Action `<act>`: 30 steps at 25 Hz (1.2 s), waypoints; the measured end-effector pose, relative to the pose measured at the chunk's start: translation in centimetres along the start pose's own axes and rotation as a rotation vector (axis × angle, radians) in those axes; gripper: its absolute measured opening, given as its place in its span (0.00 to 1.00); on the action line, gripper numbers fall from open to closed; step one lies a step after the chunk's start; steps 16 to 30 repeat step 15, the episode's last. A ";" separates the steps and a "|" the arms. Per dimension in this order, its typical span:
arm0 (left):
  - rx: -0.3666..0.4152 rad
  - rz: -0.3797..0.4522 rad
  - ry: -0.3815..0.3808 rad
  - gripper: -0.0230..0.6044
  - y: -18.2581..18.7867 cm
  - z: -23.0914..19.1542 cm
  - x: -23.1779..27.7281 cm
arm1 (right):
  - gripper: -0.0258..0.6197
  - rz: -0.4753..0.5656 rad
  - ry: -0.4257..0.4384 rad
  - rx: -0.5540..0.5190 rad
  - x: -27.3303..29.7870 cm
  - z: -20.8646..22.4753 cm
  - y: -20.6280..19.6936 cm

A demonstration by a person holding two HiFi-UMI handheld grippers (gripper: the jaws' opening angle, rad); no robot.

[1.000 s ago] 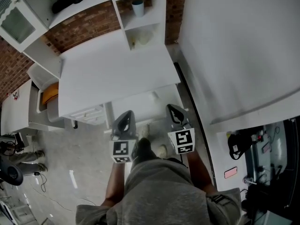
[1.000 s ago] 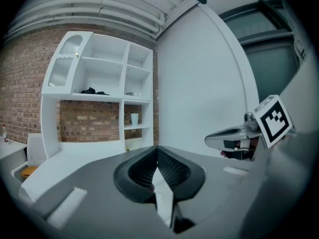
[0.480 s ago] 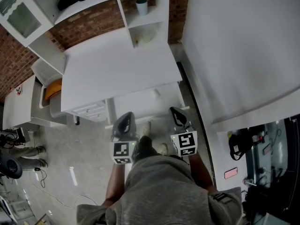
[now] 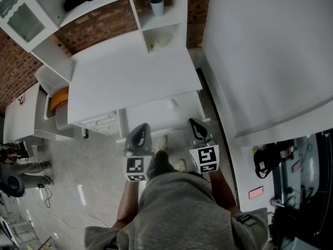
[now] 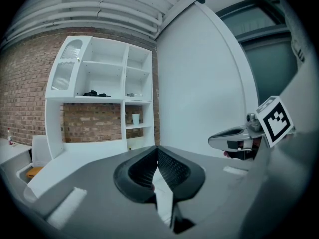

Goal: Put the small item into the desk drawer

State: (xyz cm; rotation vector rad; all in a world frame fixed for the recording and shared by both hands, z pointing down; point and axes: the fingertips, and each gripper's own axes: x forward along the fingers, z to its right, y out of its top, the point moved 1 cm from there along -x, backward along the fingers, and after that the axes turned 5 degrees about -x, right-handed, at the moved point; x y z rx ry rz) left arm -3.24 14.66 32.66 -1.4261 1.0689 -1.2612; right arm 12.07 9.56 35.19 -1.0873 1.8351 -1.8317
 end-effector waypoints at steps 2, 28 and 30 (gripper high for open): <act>0.004 -0.001 -0.002 0.06 -0.2 0.1 0.1 | 0.04 -0.002 -0.001 0.000 0.0 0.1 -0.1; 0.007 -0.006 0.000 0.06 -0.1 0.6 0.7 | 0.04 -0.007 0.009 0.017 -0.1 0.8 -0.4; 0.007 -0.006 0.000 0.06 -0.1 0.6 0.7 | 0.04 -0.007 0.009 0.017 -0.1 0.8 -0.4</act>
